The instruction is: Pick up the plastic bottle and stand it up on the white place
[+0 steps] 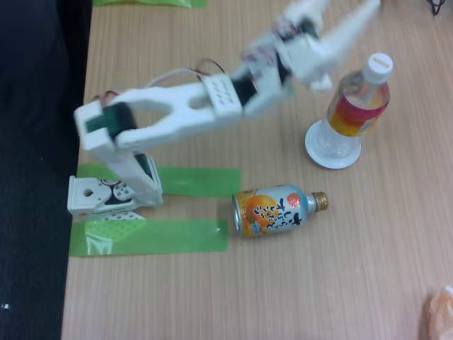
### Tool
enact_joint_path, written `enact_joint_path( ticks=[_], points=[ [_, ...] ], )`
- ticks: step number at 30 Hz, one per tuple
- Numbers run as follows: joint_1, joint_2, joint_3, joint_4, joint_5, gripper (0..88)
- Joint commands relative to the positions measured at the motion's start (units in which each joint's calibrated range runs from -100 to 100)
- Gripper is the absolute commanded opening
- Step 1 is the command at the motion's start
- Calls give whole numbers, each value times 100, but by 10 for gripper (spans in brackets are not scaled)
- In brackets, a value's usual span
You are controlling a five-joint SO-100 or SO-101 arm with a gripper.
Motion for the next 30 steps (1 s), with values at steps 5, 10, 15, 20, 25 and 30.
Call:
enact_joint_path(
  ticks=[5, 10, 15, 20, 25, 30],
  points=[
    [234, -1790, -1471, 3721, -873, 280],
    [626, -2353, -1191, 3772, -2484, 284],
    [841, -3193, -358, 3772, -3723, 283],
    [915, -4386, 883, 3772, -4085, 284],
    [878, -5537, 2603, 3300, -4101, 284],
    [841, -6251, 4341, 1875, -4106, 281]
  ],
)
